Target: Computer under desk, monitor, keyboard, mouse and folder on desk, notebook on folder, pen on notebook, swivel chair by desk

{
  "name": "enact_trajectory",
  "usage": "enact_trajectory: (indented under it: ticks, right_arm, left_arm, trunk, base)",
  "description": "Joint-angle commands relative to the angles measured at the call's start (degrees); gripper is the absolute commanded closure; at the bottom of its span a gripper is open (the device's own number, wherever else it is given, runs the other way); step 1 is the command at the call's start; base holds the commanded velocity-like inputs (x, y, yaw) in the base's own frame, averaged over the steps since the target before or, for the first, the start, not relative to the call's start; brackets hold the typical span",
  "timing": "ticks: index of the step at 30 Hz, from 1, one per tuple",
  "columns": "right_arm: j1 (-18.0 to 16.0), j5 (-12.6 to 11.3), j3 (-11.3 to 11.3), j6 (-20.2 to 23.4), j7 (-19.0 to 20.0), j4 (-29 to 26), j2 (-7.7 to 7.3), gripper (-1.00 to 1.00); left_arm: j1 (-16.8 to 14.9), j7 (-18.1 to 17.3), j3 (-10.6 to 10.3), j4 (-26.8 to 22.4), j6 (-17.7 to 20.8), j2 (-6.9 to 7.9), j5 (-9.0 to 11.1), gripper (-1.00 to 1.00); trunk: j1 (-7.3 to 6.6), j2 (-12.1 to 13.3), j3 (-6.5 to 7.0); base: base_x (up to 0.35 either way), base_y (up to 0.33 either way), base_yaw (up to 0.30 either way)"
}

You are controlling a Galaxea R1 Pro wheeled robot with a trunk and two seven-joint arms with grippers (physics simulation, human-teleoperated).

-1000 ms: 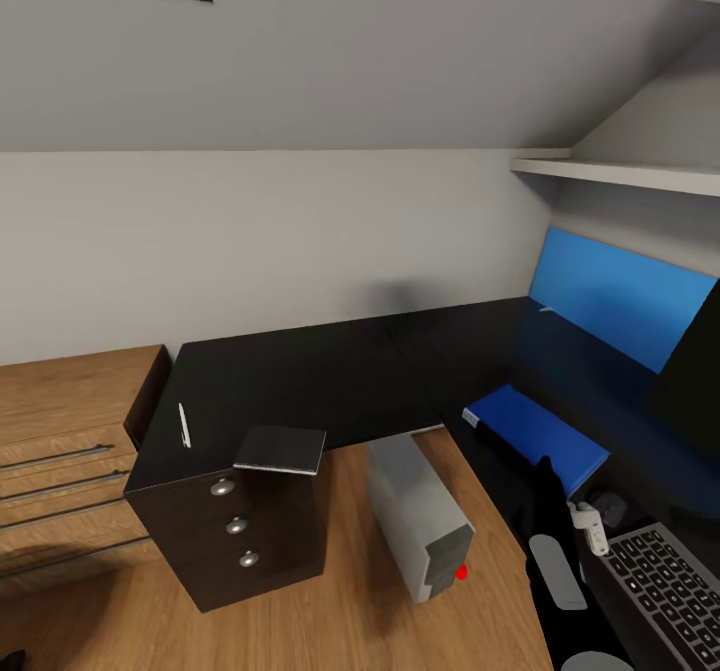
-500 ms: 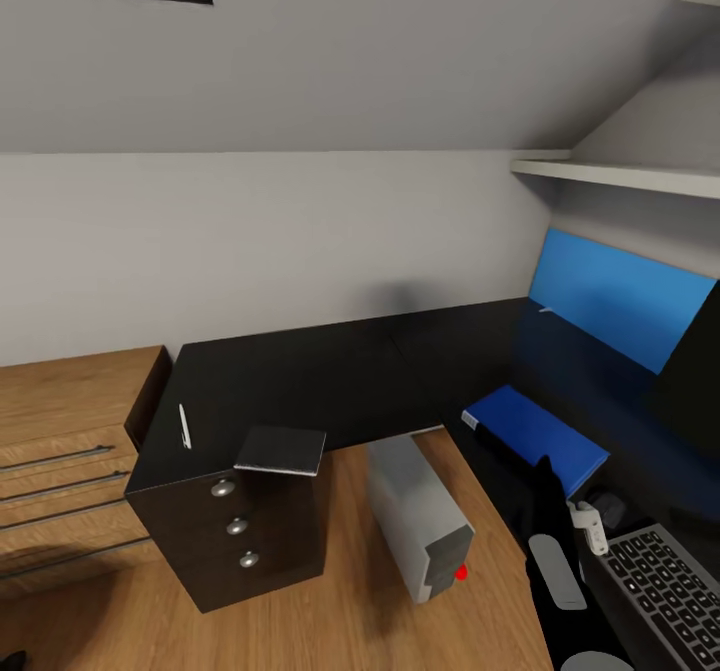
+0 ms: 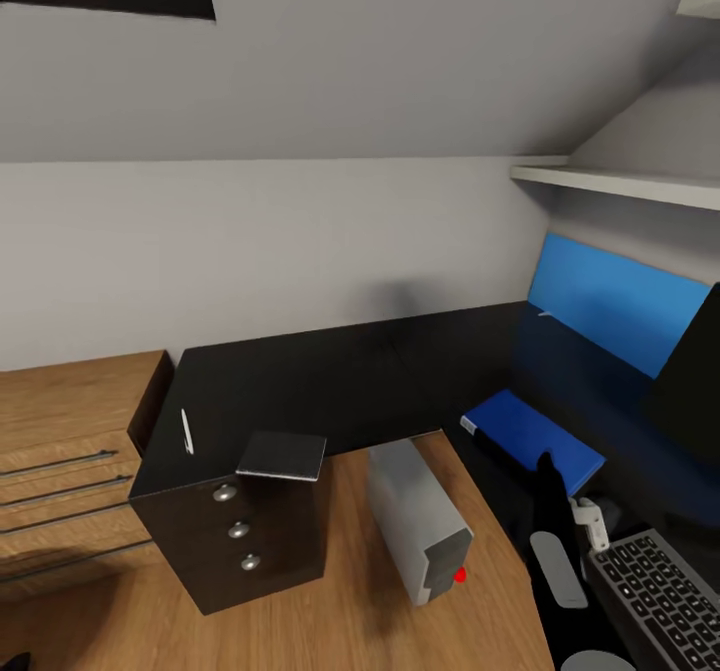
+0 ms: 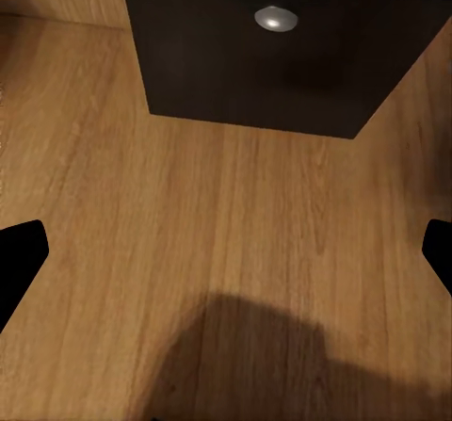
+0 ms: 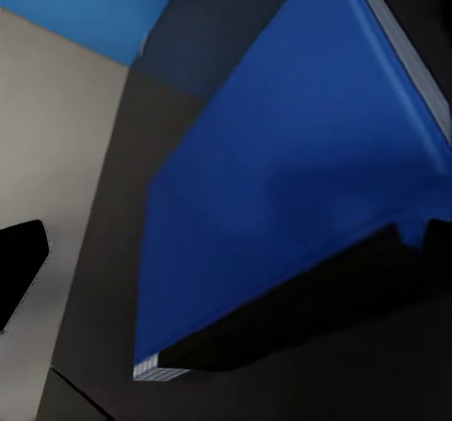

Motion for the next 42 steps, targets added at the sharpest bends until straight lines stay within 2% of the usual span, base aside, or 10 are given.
enact_trajectory:
  ticks: [1,10,17,24,28,32,37,38,42]
  right_arm:
    - [-0.03,-0.41,-0.03,-0.10,0.01,-0.32,0.04,-1.00]
    - [0.01,-0.43,0.32,0.14,-0.08,-3.42,0.06,-1.00]
    - [0.14,0.13,2.67,0.56,-0.06,-5.04,-0.08,-1.00]
    - [0.49,3.45,5.00,4.00,-0.05,-9.04,-0.06,-1.00]
    - [1.81,6.02,6.22,7.87,-0.05,-12.31,0.26,-1.00]
    - [2.96,6.99,8.75,11.61,0.01,-14.17,0.39,-1.00]
    - [3.55,7.49,13.56,16.58,-0.02,-15.59,0.21,-1.00]
    - [3.65,7.56,15.18,18.58,-0.01,-15.84,0.15,-1.00]
    - [3.79,7.67,17.41,22.87,-0.03,-16.11,0.08,-1.00]
  left_arm:
    - [-0.08,0.37,-0.48,-0.22,-0.28,0.06,0.25,-1.00]
    - [-0.06,0.53,-0.48,-0.22,-0.28,0.14,0.33,-1.00]
    - [-0.07,0.55,-0.48,-0.22,-0.27,0.15,0.34,-1.00]
    - [-0.06,0.56,-0.48,-0.20,-0.27,0.20,0.34,-1.00]
    - [-0.06,0.56,-0.48,-0.21,-0.27,0.22,0.34,-1.00]
    - [-0.07,0.56,-0.48,-0.22,-0.27,0.23,0.34,-1.00]
    - [-0.07,0.56,-0.48,-0.21,-0.27,0.24,0.34,-1.00]
    - [-0.07,0.56,-0.48,-0.19,-0.27,0.24,0.34,-1.00]
    - [-0.07,0.56,-0.48,-0.16,-0.27,0.24,0.31,-1.00]
  trunk:
    - [-0.22,0.38,0.13]
    - [-2.20,3.99,1.74]
    - [-3.74,6.79,3.00]
    - [-5.28,9.60,4.25]
    - [-6.15,11.21,4.97]
    - [-7.03,12.81,5.69]
    - [-8.13,14.82,6.59]
    - [-8.35,15.22,6.77]
    - [-9.23,16.82,7.49]
  base:
    - [0.000,0.000,0.000]
    - [0.000,0.000,0.000]
    - [0.000,0.000,0.000]
    - [0.000,0.000,0.000]
    - [0.000,0.000,0.000]
    - [0.000,0.000,0.000]
    - [0.000,0.000,0.000]
    - [0.000,0.000,0.000]
    - [0.000,0.000,0.000]
